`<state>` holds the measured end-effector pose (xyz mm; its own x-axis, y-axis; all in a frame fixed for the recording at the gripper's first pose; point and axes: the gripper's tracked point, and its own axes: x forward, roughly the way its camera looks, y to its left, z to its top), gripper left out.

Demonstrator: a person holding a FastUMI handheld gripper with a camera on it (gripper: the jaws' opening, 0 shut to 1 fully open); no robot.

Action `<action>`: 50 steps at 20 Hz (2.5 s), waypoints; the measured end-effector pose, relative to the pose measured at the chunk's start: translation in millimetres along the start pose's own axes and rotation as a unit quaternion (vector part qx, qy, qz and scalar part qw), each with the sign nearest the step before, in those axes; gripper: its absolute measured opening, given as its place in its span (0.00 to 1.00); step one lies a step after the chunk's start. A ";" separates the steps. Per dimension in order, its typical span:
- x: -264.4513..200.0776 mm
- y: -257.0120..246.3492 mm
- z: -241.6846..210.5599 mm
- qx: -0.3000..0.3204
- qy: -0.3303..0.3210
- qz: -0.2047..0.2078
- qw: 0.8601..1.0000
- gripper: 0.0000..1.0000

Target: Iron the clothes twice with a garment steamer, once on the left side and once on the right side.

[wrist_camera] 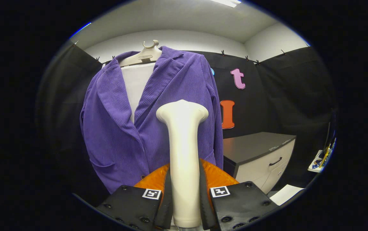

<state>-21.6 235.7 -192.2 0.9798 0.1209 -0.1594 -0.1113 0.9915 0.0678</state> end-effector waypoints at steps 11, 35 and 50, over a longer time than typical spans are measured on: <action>-14.8 -5.6 -60.7 -0.009 0.028 -0.007 1.000 0.42; -60.1 -14.6 -184.6 -0.012 0.117 -0.014 0.993 0.42; -67.5 -12.7 -142.9 -0.009 0.091 -0.021 0.996 0.42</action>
<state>-110.1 221.9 -323.0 0.9375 0.0853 -0.3373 -0.0764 0.9963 0.0397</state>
